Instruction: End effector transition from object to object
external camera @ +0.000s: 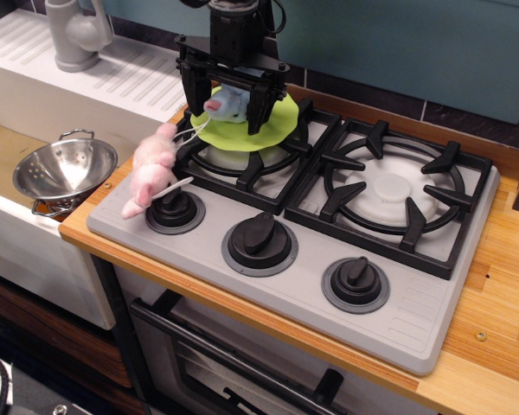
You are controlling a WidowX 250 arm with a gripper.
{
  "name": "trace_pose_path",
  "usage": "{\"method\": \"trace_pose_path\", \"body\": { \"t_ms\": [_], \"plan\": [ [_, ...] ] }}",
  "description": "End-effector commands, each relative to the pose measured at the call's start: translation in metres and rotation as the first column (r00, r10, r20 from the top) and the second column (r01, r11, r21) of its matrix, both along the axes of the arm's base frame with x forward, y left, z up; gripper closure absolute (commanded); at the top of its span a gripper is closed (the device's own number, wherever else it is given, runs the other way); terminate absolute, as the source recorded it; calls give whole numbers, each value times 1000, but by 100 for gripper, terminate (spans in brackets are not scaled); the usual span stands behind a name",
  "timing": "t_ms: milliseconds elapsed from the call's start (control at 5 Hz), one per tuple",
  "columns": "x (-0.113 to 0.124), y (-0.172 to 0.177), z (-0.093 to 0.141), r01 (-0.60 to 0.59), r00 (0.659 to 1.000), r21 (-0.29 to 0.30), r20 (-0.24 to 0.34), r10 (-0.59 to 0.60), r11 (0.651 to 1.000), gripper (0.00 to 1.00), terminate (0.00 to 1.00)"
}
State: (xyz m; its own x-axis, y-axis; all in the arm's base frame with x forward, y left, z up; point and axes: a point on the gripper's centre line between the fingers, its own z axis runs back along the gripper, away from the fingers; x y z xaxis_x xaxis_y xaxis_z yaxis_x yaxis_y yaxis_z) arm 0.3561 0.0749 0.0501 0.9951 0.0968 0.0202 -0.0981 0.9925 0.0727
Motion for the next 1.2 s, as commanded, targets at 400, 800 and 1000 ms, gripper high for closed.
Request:
{"method": "trace_pose_path", "body": {
  "t_ms": [400,800,1000],
  "plan": [
    [2,-8,48,-33,993,11,-109,34,999,0,0],
    [1,-14,54,-41,992,9,-116,42,999,0,0],
    [-8,-11,71,-43,986,29,-158,47,999,0,0]
  ]
}}
